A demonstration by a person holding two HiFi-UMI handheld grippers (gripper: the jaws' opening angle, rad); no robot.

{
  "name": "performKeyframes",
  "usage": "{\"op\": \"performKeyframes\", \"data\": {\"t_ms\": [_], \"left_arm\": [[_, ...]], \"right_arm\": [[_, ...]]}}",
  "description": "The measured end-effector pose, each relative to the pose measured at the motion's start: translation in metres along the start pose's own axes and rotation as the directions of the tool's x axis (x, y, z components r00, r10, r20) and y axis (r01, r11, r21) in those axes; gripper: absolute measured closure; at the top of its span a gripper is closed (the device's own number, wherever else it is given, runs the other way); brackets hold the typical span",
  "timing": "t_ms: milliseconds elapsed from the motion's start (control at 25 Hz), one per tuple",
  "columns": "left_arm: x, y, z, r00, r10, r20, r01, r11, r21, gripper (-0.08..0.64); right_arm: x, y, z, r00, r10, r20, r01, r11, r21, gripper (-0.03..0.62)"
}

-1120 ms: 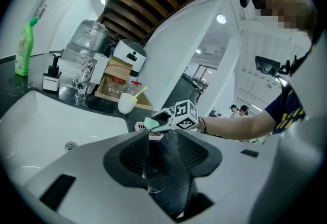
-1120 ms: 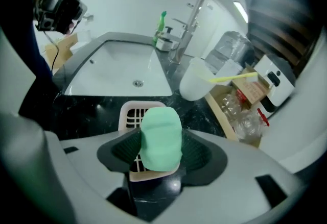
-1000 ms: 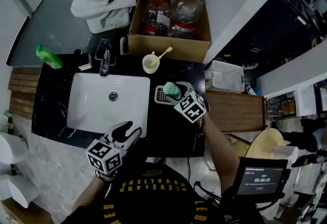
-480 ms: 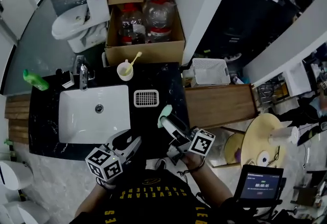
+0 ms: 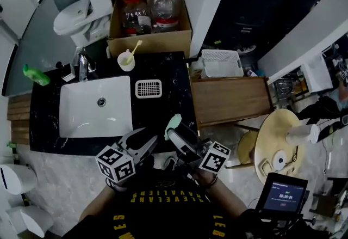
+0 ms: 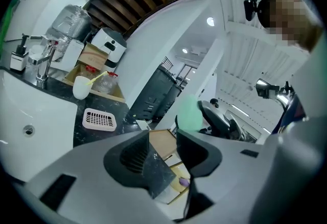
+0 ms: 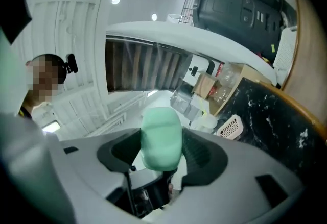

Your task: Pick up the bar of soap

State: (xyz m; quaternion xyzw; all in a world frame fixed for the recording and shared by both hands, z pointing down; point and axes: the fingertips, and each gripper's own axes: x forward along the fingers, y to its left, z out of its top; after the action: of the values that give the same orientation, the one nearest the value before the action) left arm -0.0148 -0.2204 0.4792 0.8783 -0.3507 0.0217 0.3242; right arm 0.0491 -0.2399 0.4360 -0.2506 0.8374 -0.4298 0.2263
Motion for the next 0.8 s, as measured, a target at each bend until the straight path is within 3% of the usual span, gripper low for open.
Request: {"op": "performKeyframes", "data": {"t_ms": [120,360,800], "left_arm": [[0.003,-0.012,0.003,1.000,-0.008,0.021,0.007,1.000,0.020,0.382],[0.003,-0.038,0.006,0.998,-0.053,0.034,0.051,0.997,0.060,0.382],[0.000,-0.054,0.019,0.995,-0.091,0.039,0.085,0.989,0.123,0.382]], "right_arm": [[-0.012,0.005,0.009,0.999,-0.036,0.031,0.039,0.994,-0.104,0.328],[-0.019,0.024,0.011,0.999,-0.024,0.041,0.032,0.979,-0.203,0.328],[-0.017,0.031,0.012,0.998,0.015,0.059,-0.003,0.981,-0.193,0.328]]}}
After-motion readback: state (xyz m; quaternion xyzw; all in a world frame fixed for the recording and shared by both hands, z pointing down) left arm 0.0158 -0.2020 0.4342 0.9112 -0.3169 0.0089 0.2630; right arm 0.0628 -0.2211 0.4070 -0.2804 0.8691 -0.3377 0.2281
